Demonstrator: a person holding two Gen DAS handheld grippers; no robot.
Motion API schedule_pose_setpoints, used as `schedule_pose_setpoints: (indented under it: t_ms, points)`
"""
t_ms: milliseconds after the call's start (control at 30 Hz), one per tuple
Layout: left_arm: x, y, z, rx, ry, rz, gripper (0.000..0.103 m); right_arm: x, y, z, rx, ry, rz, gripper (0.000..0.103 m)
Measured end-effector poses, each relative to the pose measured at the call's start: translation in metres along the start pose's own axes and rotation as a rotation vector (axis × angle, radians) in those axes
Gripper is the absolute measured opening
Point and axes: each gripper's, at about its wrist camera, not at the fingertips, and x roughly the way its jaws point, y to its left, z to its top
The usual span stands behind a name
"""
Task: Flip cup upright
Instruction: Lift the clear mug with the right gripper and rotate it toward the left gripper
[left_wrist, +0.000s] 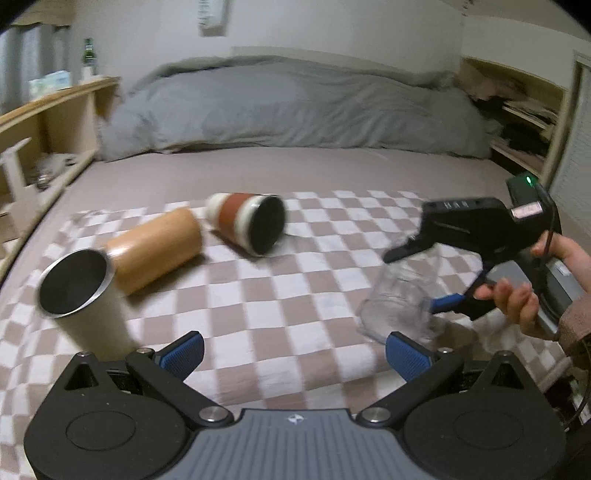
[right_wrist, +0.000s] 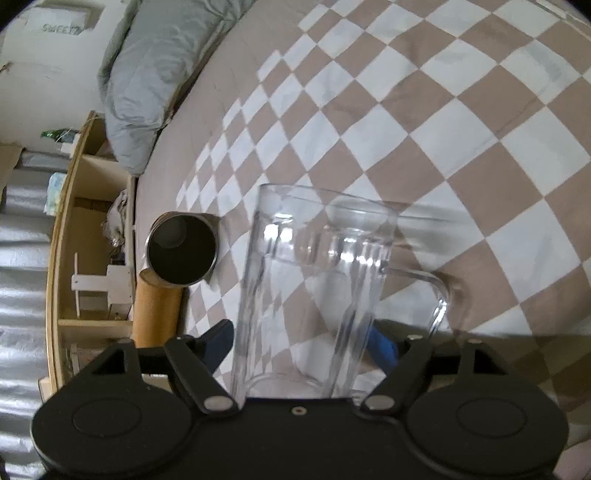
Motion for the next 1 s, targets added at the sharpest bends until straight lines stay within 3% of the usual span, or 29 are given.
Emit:
schedule_pose_setpoints:
  t_ms: [167, 300, 500, 600, 1000]
  points:
    - [0.020, -0.022, 0.017, 0.067, 0.004, -0.098, 0.103, -0.019, 0.003, 0.000, -0.027, -0.027, 0.024, 0.094]
    - [0.047, -0.042, 0.034, 0.159, 0.014, -0.151, 0.102, -0.040, 0.003, -0.003, -0.076, -0.072, 0.040, 0.094]
    - [0.104, -0.072, 0.059, 0.271, 0.116, -0.255, 0.092, -0.060, -0.014, -0.001, -0.103, -0.129, 0.035, 0.090]
    - [0.128, -0.086, 0.065, 0.342, 0.169, -0.270, 0.090, -0.067, -0.025, 0.002, -0.079, -0.146, 0.041, 0.078]
    - [0.184, -0.129, 0.085, 0.533, 0.365, -0.229, 0.085, -0.074, -0.044, 0.006, -0.048, -0.218, -0.001, 0.078]
